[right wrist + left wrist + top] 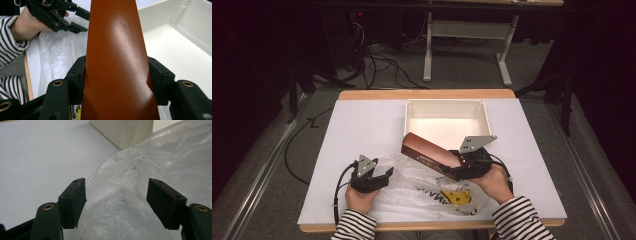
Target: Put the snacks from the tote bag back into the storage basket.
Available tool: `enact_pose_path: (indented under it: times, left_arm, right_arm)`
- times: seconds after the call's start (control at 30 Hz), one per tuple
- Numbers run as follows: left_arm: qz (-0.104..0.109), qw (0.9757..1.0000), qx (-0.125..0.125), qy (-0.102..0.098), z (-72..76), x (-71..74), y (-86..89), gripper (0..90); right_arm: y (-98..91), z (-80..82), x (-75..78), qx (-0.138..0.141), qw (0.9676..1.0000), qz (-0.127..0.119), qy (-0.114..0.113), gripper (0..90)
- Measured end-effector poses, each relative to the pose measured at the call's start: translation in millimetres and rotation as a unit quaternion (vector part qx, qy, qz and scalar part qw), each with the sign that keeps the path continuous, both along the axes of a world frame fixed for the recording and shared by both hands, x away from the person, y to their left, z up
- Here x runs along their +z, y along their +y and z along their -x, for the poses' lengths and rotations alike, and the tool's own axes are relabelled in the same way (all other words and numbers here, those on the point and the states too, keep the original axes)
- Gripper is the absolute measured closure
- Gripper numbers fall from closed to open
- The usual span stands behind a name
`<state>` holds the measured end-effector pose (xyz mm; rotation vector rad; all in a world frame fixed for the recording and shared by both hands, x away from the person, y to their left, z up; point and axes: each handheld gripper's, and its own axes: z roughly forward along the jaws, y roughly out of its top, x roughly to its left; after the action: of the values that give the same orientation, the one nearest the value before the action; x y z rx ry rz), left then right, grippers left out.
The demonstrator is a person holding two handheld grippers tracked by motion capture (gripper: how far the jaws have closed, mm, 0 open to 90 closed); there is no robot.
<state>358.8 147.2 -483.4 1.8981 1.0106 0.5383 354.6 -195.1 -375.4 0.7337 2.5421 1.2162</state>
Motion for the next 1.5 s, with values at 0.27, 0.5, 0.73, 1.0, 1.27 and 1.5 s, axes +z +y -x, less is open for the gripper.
enact_pose_path:
  times: [0.27,0.5,0.73,1.0,1.27,1.5]
  left_arm:
    - [0.000,1.0000,0.002,0.002,-0.2,0.2,1.0,32.8]
    - [-0.001,1.0000,0.003,0.001,-0.1,0.2,0.7,32.9]
    - [-0.006,1.0000,0.001,0.004,-0.4,0.1,-0.2,33.0]
    - [-0.003,1.0000,0.001,0.004,-0.4,0.0,-0.3,33.1]
    - [-0.001,1.0000,0.002,0.002,-0.1,-0.1,-0.5,33.2]
    - [0.000,1.0000,0.002,0.001,0.3,-0.1,-0.7,33.2]
  right_arm:
    - [-2.1,-8.0,6.0,-0.005,0.9999,-0.009,0.005,42.5]
    - [-6.5,-12.1,13.8,-0.013,0.9996,-0.026,0.005,42.4]
    - [1.9,-17.4,16.5,-0.011,0.9998,-0.010,0.012,42.4]
    - [20.3,-34.1,8.9,-0.002,0.9992,0.010,0.038,42.2]
    - [23.5,-46.8,12.0,-0.022,0.9991,0.002,0.037,42.4]
    - [6.6,-63.1,5.4,-0.057,0.9974,0.000,0.045,42.5]
